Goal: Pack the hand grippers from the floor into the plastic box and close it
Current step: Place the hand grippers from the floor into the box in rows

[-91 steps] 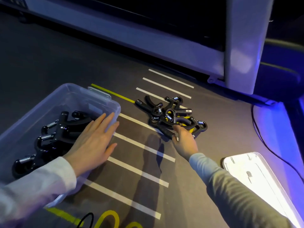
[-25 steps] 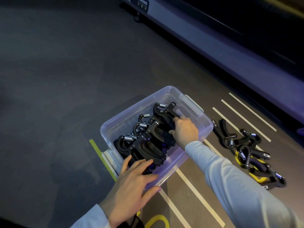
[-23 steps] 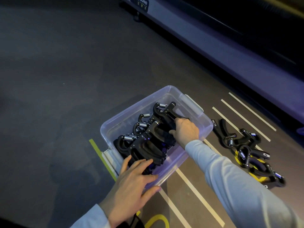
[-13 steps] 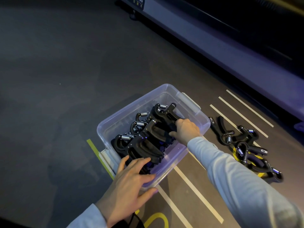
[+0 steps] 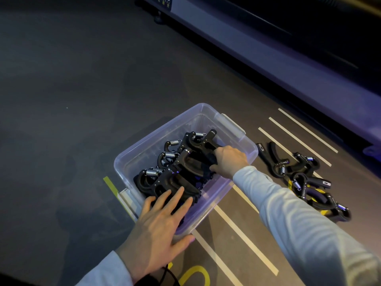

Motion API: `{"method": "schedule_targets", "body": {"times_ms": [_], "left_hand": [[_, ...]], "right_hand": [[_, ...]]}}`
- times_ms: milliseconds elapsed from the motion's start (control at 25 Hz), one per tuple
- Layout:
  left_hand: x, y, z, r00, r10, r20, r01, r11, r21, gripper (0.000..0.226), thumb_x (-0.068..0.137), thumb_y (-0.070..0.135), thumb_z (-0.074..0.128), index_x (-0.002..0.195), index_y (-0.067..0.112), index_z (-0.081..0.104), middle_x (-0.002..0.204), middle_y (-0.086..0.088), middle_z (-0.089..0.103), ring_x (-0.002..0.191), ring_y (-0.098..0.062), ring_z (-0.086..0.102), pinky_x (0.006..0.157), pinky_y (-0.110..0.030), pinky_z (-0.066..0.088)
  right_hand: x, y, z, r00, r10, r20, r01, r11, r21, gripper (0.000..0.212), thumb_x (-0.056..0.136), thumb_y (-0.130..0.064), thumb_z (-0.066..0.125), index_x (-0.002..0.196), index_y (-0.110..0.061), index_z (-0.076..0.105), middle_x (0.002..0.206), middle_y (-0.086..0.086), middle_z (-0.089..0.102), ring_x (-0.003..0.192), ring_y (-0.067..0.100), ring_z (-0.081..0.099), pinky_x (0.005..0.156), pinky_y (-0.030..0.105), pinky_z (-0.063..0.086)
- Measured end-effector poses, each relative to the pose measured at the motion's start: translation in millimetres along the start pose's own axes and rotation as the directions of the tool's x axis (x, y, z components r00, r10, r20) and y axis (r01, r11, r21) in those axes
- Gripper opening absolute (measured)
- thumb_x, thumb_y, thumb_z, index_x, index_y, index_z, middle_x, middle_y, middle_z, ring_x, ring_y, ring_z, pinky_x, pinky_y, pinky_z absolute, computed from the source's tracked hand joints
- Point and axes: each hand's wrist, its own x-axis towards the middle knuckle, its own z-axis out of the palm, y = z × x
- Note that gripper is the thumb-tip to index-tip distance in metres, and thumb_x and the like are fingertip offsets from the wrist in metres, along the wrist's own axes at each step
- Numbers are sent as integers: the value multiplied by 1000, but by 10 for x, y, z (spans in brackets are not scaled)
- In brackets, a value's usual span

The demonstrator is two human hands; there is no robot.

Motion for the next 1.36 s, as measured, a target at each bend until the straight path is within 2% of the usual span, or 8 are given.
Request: {"method": "schedule_targets", "body": {"times_ms": [160,360,520,720,880,1080,1240,1360], "left_hand": [[61,-15,-12,1000,23,-11,-22,999,42,72,73,72,36,119,23,62,125,0,60,105,-21,62,79,-41,54],[37,-25,2,1000,15,-22,-14,999,41,72,80,73,28,121,24,60,126,1,59,106,-19,60,81,-40,53],[30,-23,0,1000,-9,-2,9,999,40,78,82,73,14,124,24,58,129,2,57,112,-20,58,85,-43,50],[35,-10,-7,1000,-4,26,2,997,74,74,78,74,30,126,24,57,133,1,55,117,-21,55,88,-44,47],[42,-15,0,999,19,27,-21,996,87,74,75,73,35,126,24,57,132,1,55,116,-21,55,96,-40,34],[36,-7,-41,998,-3,62,-1,998,64,73,82,72,22,124,25,58,130,1,57,114,-20,57,86,-43,49],[36,2,-59,995,-33,89,28,998,58,77,83,72,15,124,24,59,129,1,58,113,-19,58,86,-43,49],[32,13,-78,993,-49,111,45,998,32,78,83,72,11,124,25,58,129,2,57,113,-19,58,85,-42,50]], "right_hand": [[-27,-10,65,999,-24,-47,23,1000,-11,39,92,-34,55,121,-9,51,122,12,57,114,33,54,85,37,43],[-19,10,104,993,-67,-94,66,998,-8,42,94,-37,51,124,-8,44,117,13,60,109,34,57,72,35,39],[-27,42,95,988,-82,-131,83,997,2,38,92,-38,53,117,-10,48,111,11,62,105,33,59,71,33,38],[-17,28,123,985,-103,-140,103,995,-9,31,89,-21,53,117,-12,47,112,11,62,103,35,60,69,34,38],[21,-37,133,976,-117,-183,121,993,8,42,91,-19,53,131,-15,38,117,11,60,102,37,60,72,38,44],[-17,-29,202,955,-164,-246,149,986,-81,70,92,-10,46,149,-31,11,113,8,58,96,32,63,64,35,40],[-19,4,176,976,-127,-179,96,980,-172,62,91,-9,46,145,-30,24,112,8,61,99,31,63,64,33,38],[-19,32,190,990,-99,-102,90,992,-86,53,91,-17,49,140,-25,32,116,7,58,103,31,61,68,35,39]]}}
